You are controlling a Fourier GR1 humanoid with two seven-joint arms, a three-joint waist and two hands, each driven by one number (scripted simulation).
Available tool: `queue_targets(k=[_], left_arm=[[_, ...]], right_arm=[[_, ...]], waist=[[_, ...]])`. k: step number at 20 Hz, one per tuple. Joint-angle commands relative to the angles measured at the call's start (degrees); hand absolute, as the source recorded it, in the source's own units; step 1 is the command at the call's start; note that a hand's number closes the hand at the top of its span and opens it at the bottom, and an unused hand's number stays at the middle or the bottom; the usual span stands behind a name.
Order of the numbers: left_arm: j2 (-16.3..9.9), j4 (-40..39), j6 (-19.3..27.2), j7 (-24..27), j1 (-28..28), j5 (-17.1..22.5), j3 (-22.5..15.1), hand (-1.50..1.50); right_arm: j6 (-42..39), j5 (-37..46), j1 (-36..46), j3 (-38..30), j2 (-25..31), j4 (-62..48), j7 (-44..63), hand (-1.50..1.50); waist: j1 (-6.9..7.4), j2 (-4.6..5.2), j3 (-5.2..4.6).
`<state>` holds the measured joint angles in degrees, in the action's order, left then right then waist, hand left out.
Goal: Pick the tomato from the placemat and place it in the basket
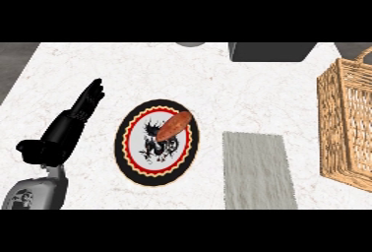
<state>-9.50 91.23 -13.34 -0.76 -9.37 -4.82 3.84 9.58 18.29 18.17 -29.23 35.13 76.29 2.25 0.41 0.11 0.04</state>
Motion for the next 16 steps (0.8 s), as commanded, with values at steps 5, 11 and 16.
queue_targets(k=[5, 11, 16], left_arm=[[1.82, 0.78, 0.64, 0.51, 1.46, -1.14, -1.57, 0.0], [-0.93, -4.11, -1.14, 2.05, -1.93, -0.29, 1.67, 0.0], [-0.04, 0.92, -0.72, -1.84, -1.32, 0.24, 0.76, 0.0]], right_arm=[[4.11, -5.11, 5.98, -5.3, 1.15, -17.47, -13.0, -1.5], [1.52, -6.21, 10.03, -3.85, 5.16, -22.38, -16.05, -1.5], [-3.05, -12.84, 11.88, -7.04, 7.11, -18.65, -11.49, -1.5]], waist=[[-0.03, -0.02, -0.01], [-0.05, 0.05, -0.02], [-0.17, -0.17, -0.02]])
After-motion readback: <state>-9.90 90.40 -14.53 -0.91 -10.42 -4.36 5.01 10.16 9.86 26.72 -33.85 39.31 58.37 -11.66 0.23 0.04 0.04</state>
